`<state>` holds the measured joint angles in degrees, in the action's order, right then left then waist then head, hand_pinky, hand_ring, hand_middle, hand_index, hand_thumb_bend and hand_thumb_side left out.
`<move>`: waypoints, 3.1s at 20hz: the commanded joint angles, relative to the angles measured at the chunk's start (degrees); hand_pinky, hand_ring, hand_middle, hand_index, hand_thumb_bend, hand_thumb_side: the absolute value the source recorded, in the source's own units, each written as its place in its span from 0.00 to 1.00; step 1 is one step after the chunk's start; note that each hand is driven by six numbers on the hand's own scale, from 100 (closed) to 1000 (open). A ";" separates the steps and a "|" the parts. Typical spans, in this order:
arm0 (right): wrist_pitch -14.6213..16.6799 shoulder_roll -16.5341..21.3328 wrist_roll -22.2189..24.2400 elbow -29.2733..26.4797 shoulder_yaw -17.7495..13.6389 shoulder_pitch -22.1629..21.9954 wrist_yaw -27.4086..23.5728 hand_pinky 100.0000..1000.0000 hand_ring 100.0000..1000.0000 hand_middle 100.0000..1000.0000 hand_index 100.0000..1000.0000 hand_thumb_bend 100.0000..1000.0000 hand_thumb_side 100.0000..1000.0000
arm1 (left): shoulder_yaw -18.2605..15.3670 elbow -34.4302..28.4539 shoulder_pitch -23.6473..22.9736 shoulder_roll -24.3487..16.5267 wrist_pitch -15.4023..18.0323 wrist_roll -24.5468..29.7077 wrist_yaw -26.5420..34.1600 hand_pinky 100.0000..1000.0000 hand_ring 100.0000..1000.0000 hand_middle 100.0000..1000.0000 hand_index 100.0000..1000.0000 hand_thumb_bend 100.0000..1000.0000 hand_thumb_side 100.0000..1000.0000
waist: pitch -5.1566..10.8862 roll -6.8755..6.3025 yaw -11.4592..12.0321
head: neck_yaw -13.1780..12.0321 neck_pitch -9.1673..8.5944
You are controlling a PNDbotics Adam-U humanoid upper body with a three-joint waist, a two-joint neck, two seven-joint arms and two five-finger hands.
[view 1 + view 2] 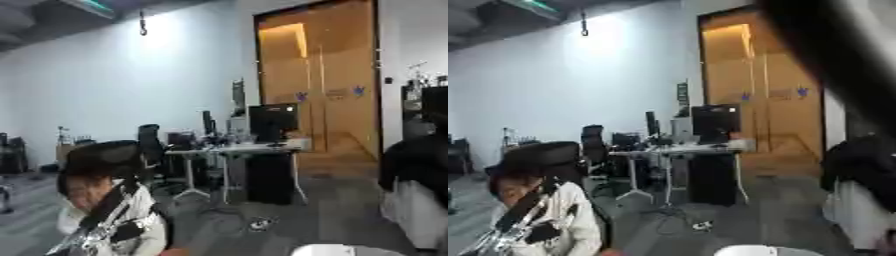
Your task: Pick up objects on the table and place them in the box.
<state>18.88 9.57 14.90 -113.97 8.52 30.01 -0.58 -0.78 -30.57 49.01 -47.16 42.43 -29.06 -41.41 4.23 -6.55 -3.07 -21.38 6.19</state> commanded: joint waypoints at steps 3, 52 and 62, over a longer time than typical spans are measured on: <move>-0.12 0.30 0.27 -0.62 0.06 0.44 0.12 0.08 0.36 0.40 0.53 0.00 0.83 | -0.47 -0.24 1.06 -2.37 1.21 -0.55 0.05 1.00 1.00 1.00 1.00 0.48 0.43 | 0.70 0.12 0.24 | -1.05 0.76; -5.03 0.31 2.81 -0.62 -0.19 0.34 10.58 0.04 0.35 0.40 0.55 0.00 0.79 | 18.05 -44.49 -9.46 -6.02 -4.37 42.84 38.42 1.00 1.00 1.00 1.00 0.00 0.86 | 0.13 0.37 -0.16 | 1.84 29.81; -5.50 -0.53 4.96 -0.62 -0.16 0.57 11.33 0.04 0.35 0.40 0.54 0.00 0.81 | 16.88 -30.48 -3.03 0.11 -3.18 53.28 37.67 1.00 1.00 1.00 1.00 0.00 0.89 | 0.11 0.42 -0.82 | 1.65 28.27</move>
<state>13.36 9.29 19.54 -113.96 8.51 29.79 10.69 17.26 -62.13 44.61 -46.30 38.72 23.25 -3.38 3.94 -6.32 -3.87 -19.65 35.38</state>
